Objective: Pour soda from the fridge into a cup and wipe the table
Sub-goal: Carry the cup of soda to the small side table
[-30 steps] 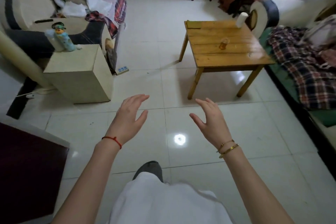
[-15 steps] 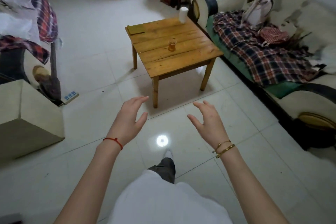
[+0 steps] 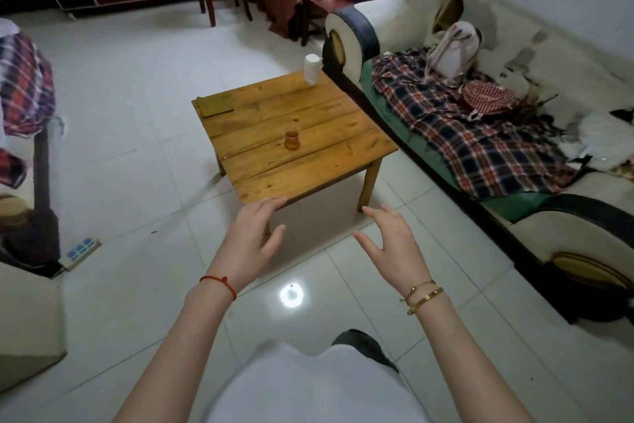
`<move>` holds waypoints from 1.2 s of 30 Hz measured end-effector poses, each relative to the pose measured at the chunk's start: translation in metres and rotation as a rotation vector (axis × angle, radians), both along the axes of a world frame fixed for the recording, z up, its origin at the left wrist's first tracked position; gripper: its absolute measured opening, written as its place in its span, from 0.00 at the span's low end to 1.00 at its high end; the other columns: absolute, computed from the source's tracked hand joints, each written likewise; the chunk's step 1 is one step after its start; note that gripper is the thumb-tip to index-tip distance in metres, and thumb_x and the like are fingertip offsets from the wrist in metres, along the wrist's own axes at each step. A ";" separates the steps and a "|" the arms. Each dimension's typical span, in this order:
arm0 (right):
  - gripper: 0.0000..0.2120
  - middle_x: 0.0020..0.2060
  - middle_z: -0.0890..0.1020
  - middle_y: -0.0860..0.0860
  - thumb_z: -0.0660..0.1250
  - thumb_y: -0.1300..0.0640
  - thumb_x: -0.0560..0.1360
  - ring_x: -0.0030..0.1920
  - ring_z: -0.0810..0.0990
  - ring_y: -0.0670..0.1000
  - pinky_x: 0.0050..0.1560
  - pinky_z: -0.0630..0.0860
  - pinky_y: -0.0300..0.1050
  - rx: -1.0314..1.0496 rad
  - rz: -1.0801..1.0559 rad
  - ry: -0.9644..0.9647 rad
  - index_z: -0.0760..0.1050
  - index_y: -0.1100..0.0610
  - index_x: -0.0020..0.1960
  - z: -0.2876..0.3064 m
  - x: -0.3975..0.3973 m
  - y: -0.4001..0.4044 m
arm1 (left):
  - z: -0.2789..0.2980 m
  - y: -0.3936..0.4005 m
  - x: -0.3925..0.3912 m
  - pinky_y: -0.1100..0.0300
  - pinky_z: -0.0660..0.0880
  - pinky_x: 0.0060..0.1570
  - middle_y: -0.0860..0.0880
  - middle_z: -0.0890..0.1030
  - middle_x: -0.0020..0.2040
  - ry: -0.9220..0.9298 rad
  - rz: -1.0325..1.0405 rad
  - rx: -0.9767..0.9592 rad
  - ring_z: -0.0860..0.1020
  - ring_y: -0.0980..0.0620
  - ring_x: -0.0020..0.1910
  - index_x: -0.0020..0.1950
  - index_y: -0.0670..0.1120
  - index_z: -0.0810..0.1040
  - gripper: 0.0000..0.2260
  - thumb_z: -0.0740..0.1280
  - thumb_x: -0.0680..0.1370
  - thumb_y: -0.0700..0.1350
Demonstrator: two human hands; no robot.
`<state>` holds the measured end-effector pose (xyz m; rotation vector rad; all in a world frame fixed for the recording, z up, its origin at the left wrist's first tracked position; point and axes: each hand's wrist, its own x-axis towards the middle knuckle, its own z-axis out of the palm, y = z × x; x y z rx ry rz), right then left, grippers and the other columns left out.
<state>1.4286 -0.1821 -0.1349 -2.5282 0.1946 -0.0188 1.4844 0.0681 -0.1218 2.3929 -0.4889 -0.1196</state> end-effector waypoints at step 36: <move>0.25 0.72 0.69 0.51 0.61 0.44 0.78 0.76 0.58 0.51 0.75 0.60 0.54 -0.068 0.501 0.307 0.65 0.53 0.72 -0.096 0.545 -0.132 | -0.095 -0.139 0.418 0.50 0.66 0.73 0.48 0.69 0.74 0.261 0.643 -0.082 0.67 0.49 0.73 0.77 0.48 0.63 0.26 0.66 0.80 0.44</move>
